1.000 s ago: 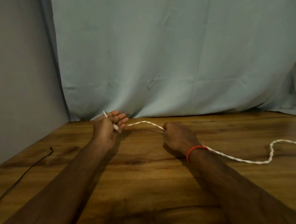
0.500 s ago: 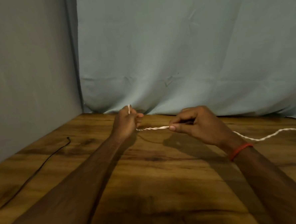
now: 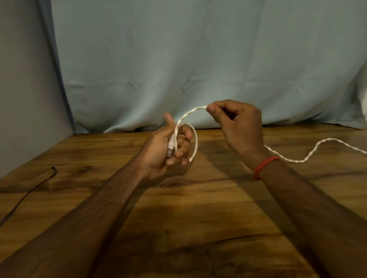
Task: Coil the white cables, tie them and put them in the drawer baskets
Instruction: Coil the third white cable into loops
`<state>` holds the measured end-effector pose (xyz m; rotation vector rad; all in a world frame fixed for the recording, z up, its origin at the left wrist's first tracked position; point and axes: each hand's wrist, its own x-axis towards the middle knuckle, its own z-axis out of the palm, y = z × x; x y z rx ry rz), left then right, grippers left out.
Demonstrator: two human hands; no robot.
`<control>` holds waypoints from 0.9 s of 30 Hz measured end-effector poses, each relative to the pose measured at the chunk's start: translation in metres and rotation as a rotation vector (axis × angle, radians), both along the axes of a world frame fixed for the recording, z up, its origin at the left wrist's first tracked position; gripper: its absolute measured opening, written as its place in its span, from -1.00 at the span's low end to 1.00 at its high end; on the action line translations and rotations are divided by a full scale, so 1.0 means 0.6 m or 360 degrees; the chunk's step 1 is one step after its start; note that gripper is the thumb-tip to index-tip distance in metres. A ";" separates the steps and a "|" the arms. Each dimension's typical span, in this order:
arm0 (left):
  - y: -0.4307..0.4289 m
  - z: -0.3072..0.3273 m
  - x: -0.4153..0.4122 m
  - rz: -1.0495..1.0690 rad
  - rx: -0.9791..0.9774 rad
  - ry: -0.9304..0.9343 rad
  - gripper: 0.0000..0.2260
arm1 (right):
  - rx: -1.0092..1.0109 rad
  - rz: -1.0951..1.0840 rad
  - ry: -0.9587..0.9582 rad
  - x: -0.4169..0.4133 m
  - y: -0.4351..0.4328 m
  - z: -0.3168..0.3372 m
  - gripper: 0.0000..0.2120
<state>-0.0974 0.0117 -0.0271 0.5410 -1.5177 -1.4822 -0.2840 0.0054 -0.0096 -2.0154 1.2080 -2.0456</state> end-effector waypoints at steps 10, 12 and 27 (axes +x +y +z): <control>0.006 0.030 0.006 -0.0245 0.0284 0.0682 -0.63 | 0.0553 -0.0262 0.0987 0.000 -0.005 -0.030 -0.59; 0.000 0.039 0.022 -0.0264 0.0291 0.0835 -0.62 | 0.0675 -0.0260 0.1207 -0.002 -0.006 -0.036 -0.56; -0.039 0.022 0.041 0.1196 -0.0280 0.0396 -0.76 | 0.0619 0.0387 0.1831 0.052 0.036 -0.019 -0.78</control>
